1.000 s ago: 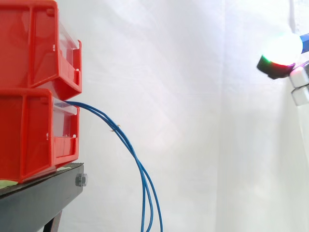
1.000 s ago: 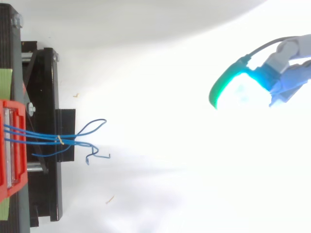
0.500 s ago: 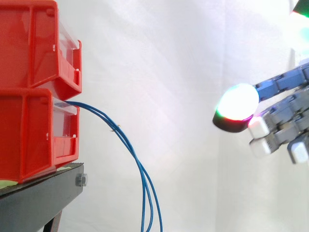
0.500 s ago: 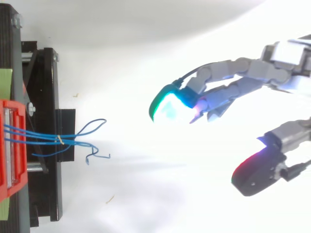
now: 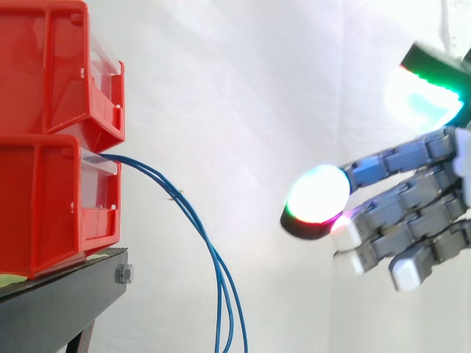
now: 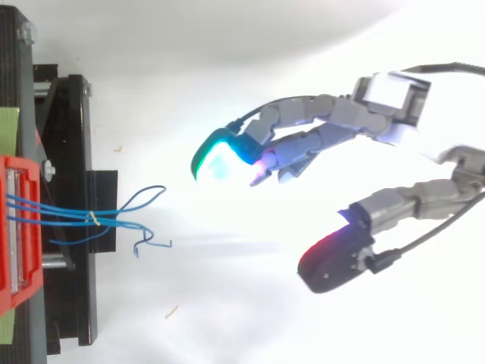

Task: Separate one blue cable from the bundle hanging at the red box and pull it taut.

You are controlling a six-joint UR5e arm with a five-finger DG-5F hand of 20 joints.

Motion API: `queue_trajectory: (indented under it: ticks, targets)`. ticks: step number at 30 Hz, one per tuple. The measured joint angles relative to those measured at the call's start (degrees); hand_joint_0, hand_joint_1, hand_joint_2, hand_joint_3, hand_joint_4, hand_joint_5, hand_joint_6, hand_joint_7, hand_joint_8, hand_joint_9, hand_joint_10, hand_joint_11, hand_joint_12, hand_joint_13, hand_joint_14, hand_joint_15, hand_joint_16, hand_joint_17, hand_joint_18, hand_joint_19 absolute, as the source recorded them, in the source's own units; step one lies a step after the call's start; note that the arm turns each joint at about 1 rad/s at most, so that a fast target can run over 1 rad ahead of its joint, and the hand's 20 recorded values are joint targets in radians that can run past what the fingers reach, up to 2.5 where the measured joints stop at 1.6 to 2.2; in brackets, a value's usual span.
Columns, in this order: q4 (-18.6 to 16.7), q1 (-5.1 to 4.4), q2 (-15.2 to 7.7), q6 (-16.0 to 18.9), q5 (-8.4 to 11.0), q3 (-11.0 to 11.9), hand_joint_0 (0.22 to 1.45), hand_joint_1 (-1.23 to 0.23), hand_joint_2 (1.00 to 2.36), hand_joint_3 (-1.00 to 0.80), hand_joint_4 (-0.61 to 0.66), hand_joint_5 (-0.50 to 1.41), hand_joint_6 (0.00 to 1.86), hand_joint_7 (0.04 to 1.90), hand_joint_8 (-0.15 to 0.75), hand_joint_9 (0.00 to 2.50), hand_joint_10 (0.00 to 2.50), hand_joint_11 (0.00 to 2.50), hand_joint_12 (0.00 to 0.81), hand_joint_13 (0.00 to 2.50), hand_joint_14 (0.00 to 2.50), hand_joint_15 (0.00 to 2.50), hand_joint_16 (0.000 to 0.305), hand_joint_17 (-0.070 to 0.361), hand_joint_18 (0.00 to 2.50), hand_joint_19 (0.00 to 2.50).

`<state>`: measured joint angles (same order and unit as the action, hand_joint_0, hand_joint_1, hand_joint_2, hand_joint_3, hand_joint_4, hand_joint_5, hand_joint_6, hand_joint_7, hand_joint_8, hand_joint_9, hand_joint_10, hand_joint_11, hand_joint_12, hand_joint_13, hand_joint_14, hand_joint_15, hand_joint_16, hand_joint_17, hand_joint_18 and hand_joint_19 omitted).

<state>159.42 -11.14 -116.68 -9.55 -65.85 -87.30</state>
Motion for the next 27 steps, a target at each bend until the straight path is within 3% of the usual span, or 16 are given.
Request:
queue_trajectory:
  ticks: [8, 27]
  targets:
    - [-0.2, 0.28, -4.3, 1.3, 0.18, 4.4, 0.53, -0.67, 1.0, -0.5, 0.21, -0.2, 0.5, 0.75, 0.267, 0.68, 0.01, 0.3, 0.278, 0.6, 0.01, 0.23, 0.032, 0.072, 0.63, 0.4]
    - [-1.7, 0.74, -5.0, 0.6, 0.99, 5.0, 0.53, -0.67, 1.0, -0.5, 0.21, -0.2, 0.5, 0.75, 0.27, 0.68, 0.01, 0.3, 0.263, 0.59, 0.01, 0.21, 0.029, 0.066, 0.59, 0.36]
